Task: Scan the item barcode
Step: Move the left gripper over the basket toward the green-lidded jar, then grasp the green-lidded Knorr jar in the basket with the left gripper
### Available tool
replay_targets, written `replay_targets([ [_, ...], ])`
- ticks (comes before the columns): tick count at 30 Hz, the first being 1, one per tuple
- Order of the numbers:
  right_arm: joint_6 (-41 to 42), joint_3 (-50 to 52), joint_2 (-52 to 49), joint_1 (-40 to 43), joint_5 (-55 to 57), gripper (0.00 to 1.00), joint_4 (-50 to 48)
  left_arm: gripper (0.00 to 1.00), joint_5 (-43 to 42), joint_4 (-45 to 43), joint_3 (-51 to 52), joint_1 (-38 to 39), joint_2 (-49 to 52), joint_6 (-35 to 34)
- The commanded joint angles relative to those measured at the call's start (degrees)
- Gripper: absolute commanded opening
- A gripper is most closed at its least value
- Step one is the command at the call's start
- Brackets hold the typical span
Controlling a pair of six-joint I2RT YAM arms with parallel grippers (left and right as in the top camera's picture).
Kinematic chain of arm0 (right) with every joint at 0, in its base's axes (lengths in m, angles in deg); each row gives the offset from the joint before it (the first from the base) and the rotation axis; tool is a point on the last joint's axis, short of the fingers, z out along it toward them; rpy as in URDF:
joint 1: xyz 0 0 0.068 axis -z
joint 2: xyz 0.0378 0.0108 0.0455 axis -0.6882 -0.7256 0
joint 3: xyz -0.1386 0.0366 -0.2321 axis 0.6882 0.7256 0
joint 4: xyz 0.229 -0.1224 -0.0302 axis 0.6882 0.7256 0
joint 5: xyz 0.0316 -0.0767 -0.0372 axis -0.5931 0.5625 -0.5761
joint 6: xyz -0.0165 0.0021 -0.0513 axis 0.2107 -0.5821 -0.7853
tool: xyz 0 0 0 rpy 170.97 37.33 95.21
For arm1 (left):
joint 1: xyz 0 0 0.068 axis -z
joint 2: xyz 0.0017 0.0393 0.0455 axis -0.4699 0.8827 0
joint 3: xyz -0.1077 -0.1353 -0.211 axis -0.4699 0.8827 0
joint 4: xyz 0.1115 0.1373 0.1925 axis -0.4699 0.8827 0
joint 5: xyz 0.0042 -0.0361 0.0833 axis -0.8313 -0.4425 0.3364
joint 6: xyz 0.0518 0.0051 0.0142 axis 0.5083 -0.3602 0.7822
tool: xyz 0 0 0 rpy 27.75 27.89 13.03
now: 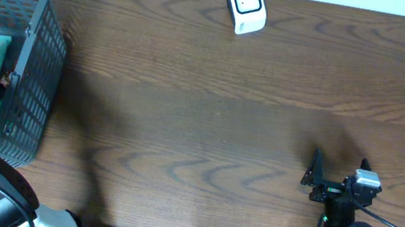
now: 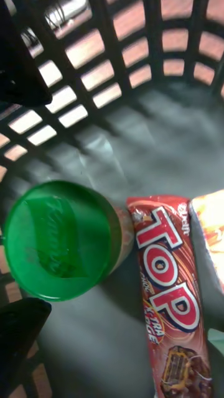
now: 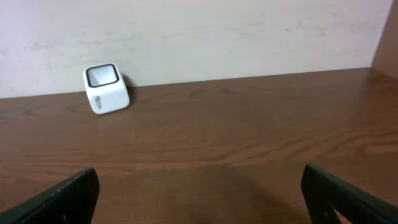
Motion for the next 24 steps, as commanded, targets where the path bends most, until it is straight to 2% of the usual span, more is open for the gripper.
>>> replay_targets([
  [1, -0.52, 0.04, 0.33, -0.59, 0.48, 0.99, 0.17, 0.98, -1.25, -1.84, 2.27, -0.11, 0.02, 0.96],
  [9, -0.52, 0.04, 0.33, -0.59, 0.48, 0.99, 0.17, 0.98, -1.27, -5.55, 5.16, -0.11, 2.69, 0.92],
  [15, -0.52, 0.04, 0.33, -0.59, 0.48, 0.99, 0.17, 0.98, -2.75, -5.42, 5.16, -0.07, 6.99, 0.94],
  [24, -0.52, 0.04, 0.33, -0.59, 0.48, 0.99, 0.17, 0.98, -2.75, -3.56, 5.11, -0.07, 6.93, 0.94],
])
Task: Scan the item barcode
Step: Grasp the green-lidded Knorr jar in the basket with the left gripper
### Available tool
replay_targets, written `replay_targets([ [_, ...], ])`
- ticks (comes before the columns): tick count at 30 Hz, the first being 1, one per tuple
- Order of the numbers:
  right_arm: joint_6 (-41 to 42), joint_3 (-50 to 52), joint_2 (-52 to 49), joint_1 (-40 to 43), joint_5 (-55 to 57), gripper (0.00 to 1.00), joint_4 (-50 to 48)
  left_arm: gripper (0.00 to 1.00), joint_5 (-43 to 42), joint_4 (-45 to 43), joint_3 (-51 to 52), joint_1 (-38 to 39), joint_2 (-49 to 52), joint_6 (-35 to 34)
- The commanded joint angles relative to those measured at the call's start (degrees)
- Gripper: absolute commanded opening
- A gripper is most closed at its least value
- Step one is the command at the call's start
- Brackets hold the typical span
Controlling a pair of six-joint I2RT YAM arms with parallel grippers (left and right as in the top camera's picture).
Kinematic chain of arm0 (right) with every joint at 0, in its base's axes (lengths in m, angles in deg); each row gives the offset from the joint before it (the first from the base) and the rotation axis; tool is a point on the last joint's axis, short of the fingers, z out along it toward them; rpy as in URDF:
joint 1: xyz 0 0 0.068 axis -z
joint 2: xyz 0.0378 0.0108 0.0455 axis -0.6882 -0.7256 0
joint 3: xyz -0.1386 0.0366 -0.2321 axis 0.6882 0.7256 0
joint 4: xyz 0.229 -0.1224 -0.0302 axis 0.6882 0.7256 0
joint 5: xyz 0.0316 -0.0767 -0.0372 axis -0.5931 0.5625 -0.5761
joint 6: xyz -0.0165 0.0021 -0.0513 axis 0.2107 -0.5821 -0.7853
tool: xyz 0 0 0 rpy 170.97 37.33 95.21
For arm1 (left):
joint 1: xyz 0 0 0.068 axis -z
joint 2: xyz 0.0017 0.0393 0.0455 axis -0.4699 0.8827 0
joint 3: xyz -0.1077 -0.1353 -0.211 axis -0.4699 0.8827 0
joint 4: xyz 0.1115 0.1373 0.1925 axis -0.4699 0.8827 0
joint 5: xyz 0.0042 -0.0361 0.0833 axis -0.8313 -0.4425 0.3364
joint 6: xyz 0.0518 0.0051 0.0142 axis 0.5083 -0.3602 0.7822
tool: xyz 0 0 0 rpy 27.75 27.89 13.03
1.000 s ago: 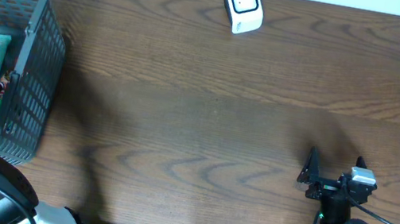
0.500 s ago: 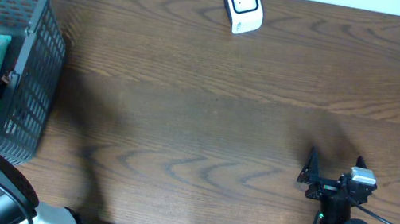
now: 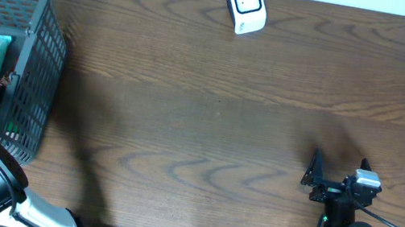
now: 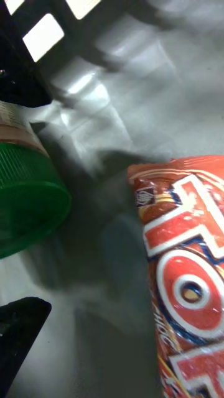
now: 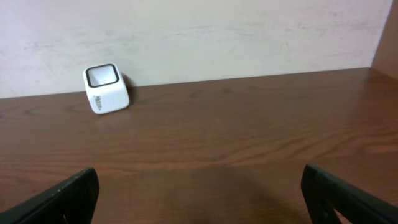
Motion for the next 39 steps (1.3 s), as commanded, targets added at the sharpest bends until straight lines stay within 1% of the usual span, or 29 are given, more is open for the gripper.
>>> replay_targets([
  [1, -0.52, 0.04, 0.35, -0.59, 0.48, 0.99, 0.17, 0.98, 0.24, 1.92, -0.48, -0.09, -0.85, 0.94],
  [7, -0.52, 0.04, 0.35, -0.59, 0.48, 0.99, 0.17, 0.98, 0.26, 5.64, -0.79, -0.09, -0.85, 1.03],
  [17, -0.52, 0.04, 0.35, -0.59, 0.48, 0.99, 0.17, 0.98, 0.20, 16.65, -1.44, -0.09, -0.85, 1.79],
  [22, -0.55, 0.04, 0.35, -0.59, 0.48, 0.99, 0.17, 0.98, -1.73, 19.17, -1.44, -0.09, -0.83, 1.81],
  [23, -0.52, 0.04, 0.35, -0.59, 0.48, 0.99, 0.17, 0.98, -2.05, 19.32, -1.44, -0.09, -0.83, 1.81],
  [27, -0.52, 0.04, 0.35, -0.59, 0.48, 0.99, 0.17, 0.86, -2.16, 19.41, -1.44, -0.09, -0.83, 1.81],
  [29, -0.52, 0.04, 0.35, -0.59, 0.48, 0.99, 0.17, 0.78, -2.16, 19.39, -1.44, -0.09, -0.83, 1.81],
  [33, -0.55, 0.04, 0.35, -0.59, 0.48, 0.99, 0.17, 0.76, -2.16, 18.08, -1.46, -0.09, -0.83, 1.81],
  [39, -0.52, 0.04, 0.35, -0.59, 0.48, 0.99, 0.17, 0.76, -2.40, 14.67, -2.91, -0.09, -0.83, 1.77],
])
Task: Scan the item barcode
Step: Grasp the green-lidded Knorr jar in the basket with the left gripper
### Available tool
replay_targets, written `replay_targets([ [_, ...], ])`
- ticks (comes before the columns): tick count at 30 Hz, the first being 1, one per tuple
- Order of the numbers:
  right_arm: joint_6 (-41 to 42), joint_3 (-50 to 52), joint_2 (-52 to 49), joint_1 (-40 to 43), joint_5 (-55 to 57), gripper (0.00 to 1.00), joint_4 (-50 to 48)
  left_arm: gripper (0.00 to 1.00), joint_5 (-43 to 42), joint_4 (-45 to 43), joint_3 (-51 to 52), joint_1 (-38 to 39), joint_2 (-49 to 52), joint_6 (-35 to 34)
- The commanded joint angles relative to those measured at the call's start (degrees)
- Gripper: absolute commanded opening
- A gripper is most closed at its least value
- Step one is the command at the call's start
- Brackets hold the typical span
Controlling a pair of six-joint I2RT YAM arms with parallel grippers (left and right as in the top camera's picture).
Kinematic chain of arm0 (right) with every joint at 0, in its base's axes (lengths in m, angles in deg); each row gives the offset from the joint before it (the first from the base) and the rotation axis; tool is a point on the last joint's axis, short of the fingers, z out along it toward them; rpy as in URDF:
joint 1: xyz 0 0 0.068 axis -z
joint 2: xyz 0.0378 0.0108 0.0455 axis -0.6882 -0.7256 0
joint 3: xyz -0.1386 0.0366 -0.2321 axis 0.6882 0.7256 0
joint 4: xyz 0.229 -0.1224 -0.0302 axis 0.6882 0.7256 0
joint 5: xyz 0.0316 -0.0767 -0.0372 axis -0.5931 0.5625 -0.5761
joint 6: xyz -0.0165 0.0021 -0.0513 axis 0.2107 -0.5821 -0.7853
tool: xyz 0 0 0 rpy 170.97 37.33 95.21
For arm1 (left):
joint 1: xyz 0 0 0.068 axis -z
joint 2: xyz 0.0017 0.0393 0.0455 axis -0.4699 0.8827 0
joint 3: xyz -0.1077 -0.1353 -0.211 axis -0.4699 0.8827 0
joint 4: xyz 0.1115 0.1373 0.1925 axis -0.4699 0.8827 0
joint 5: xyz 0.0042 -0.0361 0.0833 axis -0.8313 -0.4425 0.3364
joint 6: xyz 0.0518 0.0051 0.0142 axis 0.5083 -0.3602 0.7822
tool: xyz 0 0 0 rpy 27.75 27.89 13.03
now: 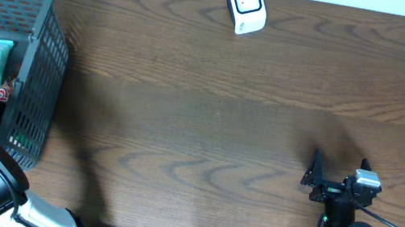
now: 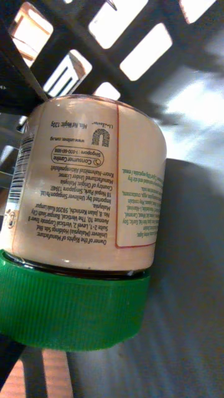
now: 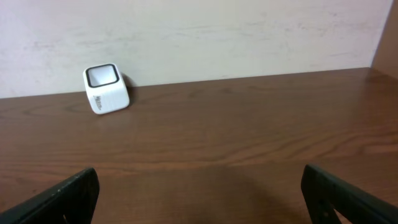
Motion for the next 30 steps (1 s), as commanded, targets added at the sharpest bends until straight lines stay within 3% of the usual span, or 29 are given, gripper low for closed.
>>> replay_targets([
  [1, -0.52, 0.04, 0.35, -0.59, 0.48, 0.99, 0.17, 0.77, -1.51, -2.86, -1.95, 0.02, 0.00, 0.44],
  [7, -0.52, 0.04, 0.35, -0.59, 0.48, 0.99, 0.17, 0.77, -2.91, -5.03, -6.60, 0.02, 0.00, -1.57],
  [14, -0.52, 0.04, 0.35, -0.59, 0.48, 0.99, 0.17, 0.77, -17.51, -8.28, -9.97, 0.02, -0.02, -1.62],
  [30, -0.52, 0.04, 0.35, -0.59, 0.48, 0.99, 0.17, 0.77, -36.48, -7.74, -19.58, 0.02, -3.06, -1.62],
])
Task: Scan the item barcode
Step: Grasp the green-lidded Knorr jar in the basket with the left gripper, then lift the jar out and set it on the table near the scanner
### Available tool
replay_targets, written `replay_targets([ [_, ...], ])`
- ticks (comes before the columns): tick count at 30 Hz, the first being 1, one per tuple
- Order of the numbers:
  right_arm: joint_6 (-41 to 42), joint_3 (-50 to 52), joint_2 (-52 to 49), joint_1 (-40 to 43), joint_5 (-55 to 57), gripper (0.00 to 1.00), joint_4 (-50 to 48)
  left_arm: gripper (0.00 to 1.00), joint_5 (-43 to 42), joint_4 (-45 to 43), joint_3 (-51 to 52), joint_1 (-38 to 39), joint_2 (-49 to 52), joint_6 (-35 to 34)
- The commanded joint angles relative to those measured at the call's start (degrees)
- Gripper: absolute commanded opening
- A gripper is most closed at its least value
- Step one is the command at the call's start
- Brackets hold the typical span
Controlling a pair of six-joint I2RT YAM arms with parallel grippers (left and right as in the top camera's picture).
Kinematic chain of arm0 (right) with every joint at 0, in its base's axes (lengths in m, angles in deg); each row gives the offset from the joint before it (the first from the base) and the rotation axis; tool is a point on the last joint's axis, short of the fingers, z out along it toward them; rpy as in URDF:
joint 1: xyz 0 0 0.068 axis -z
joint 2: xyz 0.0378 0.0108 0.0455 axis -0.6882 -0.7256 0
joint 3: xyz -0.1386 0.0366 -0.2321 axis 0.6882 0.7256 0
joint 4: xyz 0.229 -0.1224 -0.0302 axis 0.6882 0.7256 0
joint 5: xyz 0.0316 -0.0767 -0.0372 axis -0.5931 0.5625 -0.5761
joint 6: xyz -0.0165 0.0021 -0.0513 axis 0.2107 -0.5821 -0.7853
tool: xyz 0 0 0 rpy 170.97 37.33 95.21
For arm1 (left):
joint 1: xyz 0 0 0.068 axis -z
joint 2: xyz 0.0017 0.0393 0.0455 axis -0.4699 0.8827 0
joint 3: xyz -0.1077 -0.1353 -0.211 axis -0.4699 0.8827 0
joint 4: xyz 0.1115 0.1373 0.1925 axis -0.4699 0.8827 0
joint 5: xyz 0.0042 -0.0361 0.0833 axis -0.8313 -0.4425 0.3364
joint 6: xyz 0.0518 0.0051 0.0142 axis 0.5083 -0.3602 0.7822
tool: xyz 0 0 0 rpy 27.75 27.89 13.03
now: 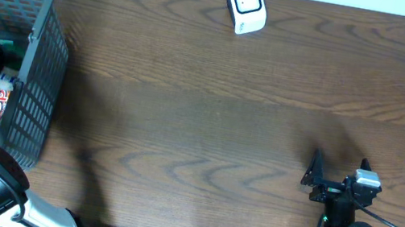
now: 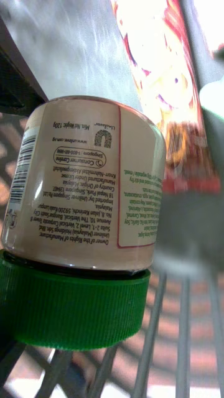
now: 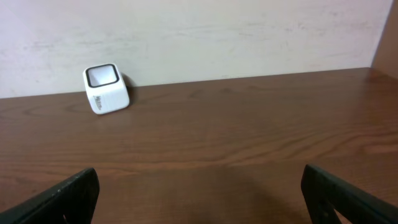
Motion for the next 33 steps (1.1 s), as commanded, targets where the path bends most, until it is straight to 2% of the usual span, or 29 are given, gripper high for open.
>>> replay_targets([
  [1, -0.52, 0.04, 0.35, -0.59, 0.48, 0.99, 0.17, 0.77, -9.44, -0.04, -3.54, 0.02, -3.43, -0.09],
  [12, -0.52, 0.04, 0.35, -0.59, 0.48, 0.99, 0.17, 0.77, -21.99, -1.03, -10.49, 0.02, -10.51, -2.05],
  [20, -0.52, 0.04, 0.35, -0.59, 0.48, 0.99, 0.17, 0.77, -32.24, -6.80, -10.56, 1.05, -17.64, -8.07],
  [27, -0.52, 0.04, 0.35, -0.59, 0.48, 0.99, 0.17, 0.77, -32.54, -6.78, -10.56, 8.26, -20.55, -8.26],
  [33, -0.52, 0.04, 0.35, -0.59, 0.48, 0.99, 0.17, 0.76, -30.69, -6.75, -10.51, 18.84, -20.28, -8.20],
])
